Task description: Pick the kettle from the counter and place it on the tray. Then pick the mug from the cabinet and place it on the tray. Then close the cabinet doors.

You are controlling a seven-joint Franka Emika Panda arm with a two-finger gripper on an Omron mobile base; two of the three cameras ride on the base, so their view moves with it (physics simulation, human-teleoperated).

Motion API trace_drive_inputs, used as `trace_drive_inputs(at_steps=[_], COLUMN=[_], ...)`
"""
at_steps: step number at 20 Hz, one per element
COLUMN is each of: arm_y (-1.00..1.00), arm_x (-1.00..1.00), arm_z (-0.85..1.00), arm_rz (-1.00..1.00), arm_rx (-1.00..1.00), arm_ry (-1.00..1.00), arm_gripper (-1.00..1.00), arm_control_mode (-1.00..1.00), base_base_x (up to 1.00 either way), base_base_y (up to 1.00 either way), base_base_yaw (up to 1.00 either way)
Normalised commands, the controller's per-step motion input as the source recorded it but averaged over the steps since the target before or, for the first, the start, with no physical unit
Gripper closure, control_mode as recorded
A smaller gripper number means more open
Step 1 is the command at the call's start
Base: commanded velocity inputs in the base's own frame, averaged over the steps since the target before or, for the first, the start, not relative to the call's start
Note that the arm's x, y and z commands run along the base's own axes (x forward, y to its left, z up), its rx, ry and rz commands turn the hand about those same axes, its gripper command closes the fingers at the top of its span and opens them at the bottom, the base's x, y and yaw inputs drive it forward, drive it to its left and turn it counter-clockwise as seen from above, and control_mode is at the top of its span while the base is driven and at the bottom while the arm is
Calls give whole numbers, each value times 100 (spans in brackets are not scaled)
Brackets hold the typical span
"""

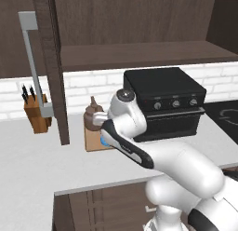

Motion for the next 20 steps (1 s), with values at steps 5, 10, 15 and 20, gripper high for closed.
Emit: trace_drive_inputs(at_steps=[5,10,15,20], arm_y=[-14,-10,-25,-12], arm_x=[-59,-49,-45,-38], arm_z=[46,43,41,29], arm_rz=[4,0,2,1], arm_rx=[6,5,2,0], arm_ry=[-12,-6,-1,-1], arm_gripper=[-100,-100,-100,-100], arm_control_mode=[-100,-100,-100,-100], base_base_x=[0,0,0,0], base_base_y=[0,0,0,0], base_base_yaw=[0,0,0,0])
